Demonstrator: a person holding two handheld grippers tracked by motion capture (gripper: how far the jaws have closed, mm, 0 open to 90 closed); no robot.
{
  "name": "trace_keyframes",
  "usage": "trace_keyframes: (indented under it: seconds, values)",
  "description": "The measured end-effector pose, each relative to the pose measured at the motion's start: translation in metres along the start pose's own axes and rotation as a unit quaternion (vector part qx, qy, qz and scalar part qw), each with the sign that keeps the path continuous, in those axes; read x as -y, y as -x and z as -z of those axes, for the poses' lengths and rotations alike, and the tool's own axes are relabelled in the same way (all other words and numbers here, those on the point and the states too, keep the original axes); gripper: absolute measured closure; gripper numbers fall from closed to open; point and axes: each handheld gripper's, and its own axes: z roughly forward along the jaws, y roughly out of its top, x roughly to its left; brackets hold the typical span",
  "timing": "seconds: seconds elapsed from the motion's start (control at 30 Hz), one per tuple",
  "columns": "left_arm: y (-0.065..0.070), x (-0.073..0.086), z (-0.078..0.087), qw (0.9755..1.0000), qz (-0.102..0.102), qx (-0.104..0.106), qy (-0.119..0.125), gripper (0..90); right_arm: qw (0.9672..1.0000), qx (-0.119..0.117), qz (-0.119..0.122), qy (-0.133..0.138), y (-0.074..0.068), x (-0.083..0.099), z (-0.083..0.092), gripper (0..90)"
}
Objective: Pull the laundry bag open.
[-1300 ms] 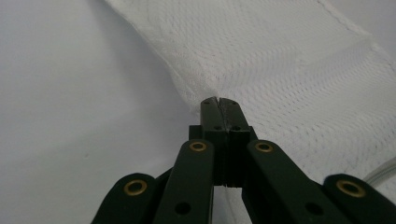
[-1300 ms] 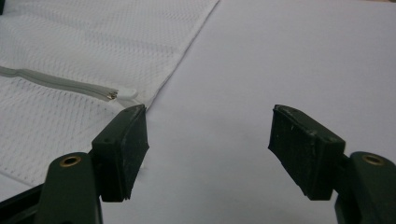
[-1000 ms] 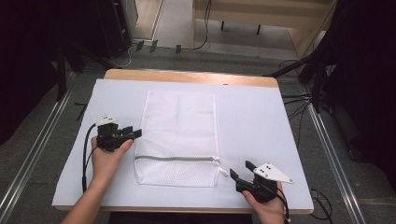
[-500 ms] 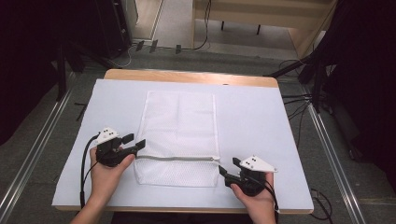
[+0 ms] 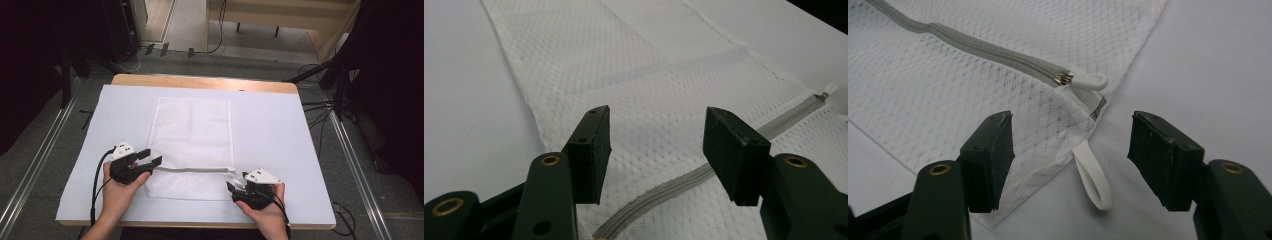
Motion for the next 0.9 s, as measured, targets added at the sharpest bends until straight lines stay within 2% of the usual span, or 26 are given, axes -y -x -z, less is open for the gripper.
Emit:
trace_keyframes:
  seconds: [0.17, 0.27, 0.4, 0.53, 0.63, 0.77, 0.8, 0.83, 0.9]
  values:
    - [0.005, 0.000, -0.003, 1.0000, -0.003, 0.009, -0.002, 46.4, 1.0000, -0.004, 0.004, -0.001, -0.001, 0.001, -0.003, 36.6]
    - [0.008, 0.000, -0.005, 0.9998, -0.006, 0.016, -0.005, 46.6, 0.9999, -0.003, 0.011, -0.005, -0.006, -0.001, -0.010, 38.6]
    - [0.009, 0.001, -0.006, 0.9997, -0.008, 0.020, -0.007, 47.1, 0.9998, 0.009, 0.014, -0.007, -0.008, -0.004, -0.015, 44.0]
    - [0.014, 0.001, -0.007, 0.9996, -0.007, 0.025, -0.008, 47.5, 0.9991, 0.032, 0.015, -0.024, -0.012, -0.004, -0.019, 50.1]
    - [0.021, -0.001, -0.011, 0.9993, -0.008, 0.036, -0.009, 47.9, 0.9985, 0.048, 0.005, -0.025, -0.014, -0.004, -0.019, 60.3]
    - [0.037, -0.005, -0.021, 0.9982, -0.018, 0.056, -0.015, 48.5, 0.9975, 0.067, -0.009, -0.024, -0.015, -0.006, -0.019, 79.7]
    - [0.037, -0.005, -0.021, 0.9982, -0.018, 0.056, -0.015, 48.7, 0.9975, 0.067, -0.009, -0.024, -0.015, -0.006, -0.019, 79.7]
    - [0.048, -0.009, -0.028, 0.9972, -0.024, 0.069, -0.018, 49.0, 0.9978, 0.058, -0.022, -0.022, -0.012, -0.007, -0.020, 88.8]
    - [0.059, -0.012, -0.036, 0.9959, -0.034, 0.080, -0.024, 49.4, 0.9979, 0.054, -0.026, -0.025, -0.012, -0.009, -0.021, 90.0]
